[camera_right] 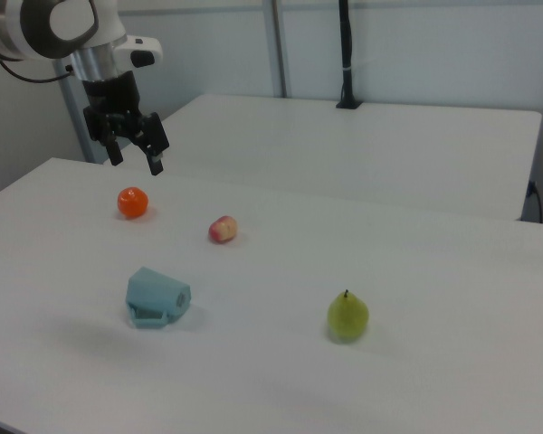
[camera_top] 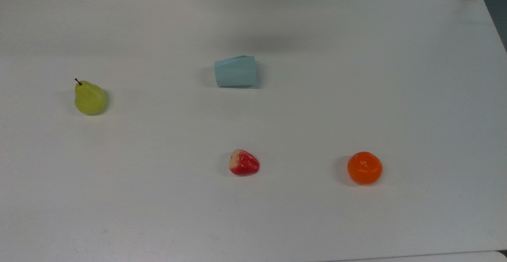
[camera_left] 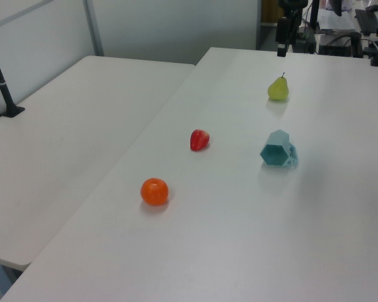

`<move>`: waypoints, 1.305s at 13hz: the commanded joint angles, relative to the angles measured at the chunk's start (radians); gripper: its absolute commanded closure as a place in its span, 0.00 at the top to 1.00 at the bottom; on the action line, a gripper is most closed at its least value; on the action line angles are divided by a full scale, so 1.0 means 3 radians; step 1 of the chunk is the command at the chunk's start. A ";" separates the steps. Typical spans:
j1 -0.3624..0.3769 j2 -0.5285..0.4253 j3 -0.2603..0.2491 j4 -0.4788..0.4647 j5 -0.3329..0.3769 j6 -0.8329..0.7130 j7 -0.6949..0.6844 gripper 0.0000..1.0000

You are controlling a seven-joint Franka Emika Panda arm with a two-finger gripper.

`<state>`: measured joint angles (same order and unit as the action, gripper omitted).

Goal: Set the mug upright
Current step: 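Move the gripper down toward the light-blue mug lying on its side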

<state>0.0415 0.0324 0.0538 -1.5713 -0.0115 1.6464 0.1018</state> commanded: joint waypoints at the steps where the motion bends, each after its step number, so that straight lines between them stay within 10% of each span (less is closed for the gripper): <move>1: 0.0056 -0.0057 -0.0041 -0.0126 0.0023 0.0003 -0.0032 1.00; 7: 0.0147 -0.0037 0.0000 -0.0177 -0.0104 0.0019 0.0003 1.00; 17: 0.1242 0.0786 0.0015 -0.0464 -0.1714 0.0014 0.1101 1.00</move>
<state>0.3422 0.1855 0.0631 -1.6950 -0.3979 1.6460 0.3040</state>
